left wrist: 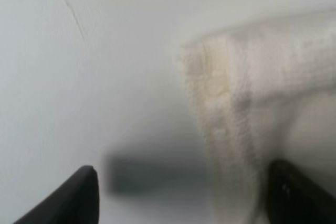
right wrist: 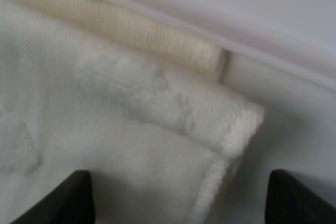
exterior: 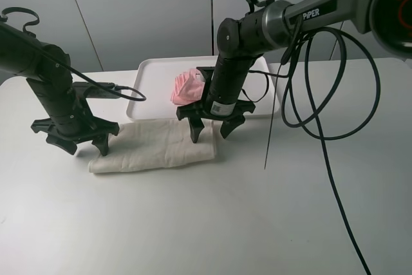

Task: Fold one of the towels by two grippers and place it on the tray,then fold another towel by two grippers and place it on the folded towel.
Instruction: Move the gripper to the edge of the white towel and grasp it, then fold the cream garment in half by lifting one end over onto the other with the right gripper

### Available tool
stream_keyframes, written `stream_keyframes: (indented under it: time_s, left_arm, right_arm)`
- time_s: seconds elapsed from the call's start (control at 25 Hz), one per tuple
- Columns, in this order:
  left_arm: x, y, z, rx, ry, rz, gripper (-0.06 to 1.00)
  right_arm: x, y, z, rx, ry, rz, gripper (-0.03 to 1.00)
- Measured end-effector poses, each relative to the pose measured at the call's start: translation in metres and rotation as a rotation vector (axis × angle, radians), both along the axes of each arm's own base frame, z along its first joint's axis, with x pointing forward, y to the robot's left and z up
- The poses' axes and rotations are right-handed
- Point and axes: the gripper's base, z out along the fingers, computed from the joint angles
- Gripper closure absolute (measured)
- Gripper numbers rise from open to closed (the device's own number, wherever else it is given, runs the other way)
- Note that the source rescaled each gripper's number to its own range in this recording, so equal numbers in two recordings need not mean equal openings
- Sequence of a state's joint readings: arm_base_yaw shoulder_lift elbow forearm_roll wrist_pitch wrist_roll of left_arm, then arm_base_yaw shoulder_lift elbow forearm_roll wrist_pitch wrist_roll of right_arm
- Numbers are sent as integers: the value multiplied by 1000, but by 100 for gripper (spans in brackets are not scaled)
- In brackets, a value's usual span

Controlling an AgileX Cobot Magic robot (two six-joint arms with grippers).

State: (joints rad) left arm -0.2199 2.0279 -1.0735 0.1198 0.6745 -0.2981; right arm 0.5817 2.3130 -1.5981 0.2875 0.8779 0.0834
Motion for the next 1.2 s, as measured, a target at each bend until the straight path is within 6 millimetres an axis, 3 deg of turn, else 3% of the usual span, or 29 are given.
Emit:
stream_keyframes:
  time_s: [0.16,0.32,0.44,0.68,1.2]
  left_arm:
    - [0,0,0,0,0,-2,10]
    - [0,0,0,0,0,-2,10]
    - [0,0,0,0,0,-2,10]
    - [0,0,0,2,0,-7,10]
    - [0,0,0,2,0,-9,10]
  right_arm:
    - [-6,8,-2,-7,0,28,25]
    - [-7,12,-6,-14,1,39,33]
    - [-7,12,-9,-23,3,46,48]
    - [-9,15,-12,-28,-9,60,93]
    - [-9,15,-3,-14,-37,95,93]
